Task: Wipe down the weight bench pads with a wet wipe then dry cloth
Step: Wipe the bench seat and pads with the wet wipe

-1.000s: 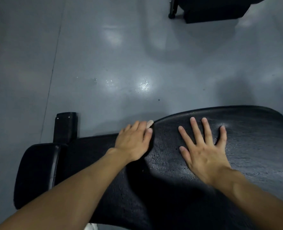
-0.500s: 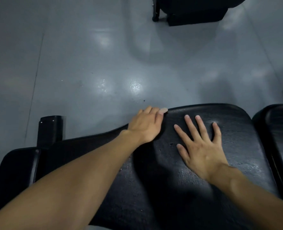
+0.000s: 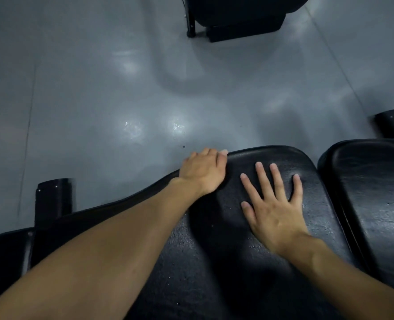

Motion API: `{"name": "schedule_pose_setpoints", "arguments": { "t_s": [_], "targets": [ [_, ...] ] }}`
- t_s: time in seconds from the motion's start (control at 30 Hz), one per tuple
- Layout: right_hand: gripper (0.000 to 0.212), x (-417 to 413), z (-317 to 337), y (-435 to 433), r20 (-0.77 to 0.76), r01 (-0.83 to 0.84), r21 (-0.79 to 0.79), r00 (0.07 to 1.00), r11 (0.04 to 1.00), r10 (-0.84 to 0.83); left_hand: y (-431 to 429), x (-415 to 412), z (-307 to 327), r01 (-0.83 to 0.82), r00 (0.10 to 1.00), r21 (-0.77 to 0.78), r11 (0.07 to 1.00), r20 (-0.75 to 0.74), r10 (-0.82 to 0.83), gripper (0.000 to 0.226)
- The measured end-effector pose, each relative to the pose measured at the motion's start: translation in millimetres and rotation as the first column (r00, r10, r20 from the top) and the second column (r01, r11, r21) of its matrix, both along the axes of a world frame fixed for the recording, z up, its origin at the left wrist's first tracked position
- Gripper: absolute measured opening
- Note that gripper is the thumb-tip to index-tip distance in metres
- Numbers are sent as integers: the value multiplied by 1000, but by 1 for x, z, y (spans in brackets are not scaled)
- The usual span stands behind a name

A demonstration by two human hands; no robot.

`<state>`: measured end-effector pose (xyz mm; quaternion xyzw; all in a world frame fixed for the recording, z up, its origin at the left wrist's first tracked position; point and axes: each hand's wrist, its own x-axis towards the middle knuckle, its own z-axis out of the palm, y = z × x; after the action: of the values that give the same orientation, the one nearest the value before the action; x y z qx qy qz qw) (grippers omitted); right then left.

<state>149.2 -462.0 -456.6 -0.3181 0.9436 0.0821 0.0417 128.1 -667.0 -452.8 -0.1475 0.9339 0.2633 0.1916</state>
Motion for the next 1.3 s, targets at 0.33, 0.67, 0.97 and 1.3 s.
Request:
{"name": "schedule_pose_setpoints", "arguments": {
  "t_s": [0.33,0.67,0.97,1.3],
  "targets": [
    [60,-3,9,33,43,185,-74,982,980,-182,18,-20,6,-37,998,-6,999,48,37,59],
    [49,-38,55,57,616,688,-726,655,7,-437,109,-73,32,519,814,-206,829,-177,-554,46],
    [51,-90,60,44,549,590,-683,803,430,-230,82,-42,40,420,810,-40,907,-435,-394,59],
    [37,-94,30,14,305,422,-388,898,819,-318,56,-10,31,468,884,-131,874,86,-460,130]
  ]
}}
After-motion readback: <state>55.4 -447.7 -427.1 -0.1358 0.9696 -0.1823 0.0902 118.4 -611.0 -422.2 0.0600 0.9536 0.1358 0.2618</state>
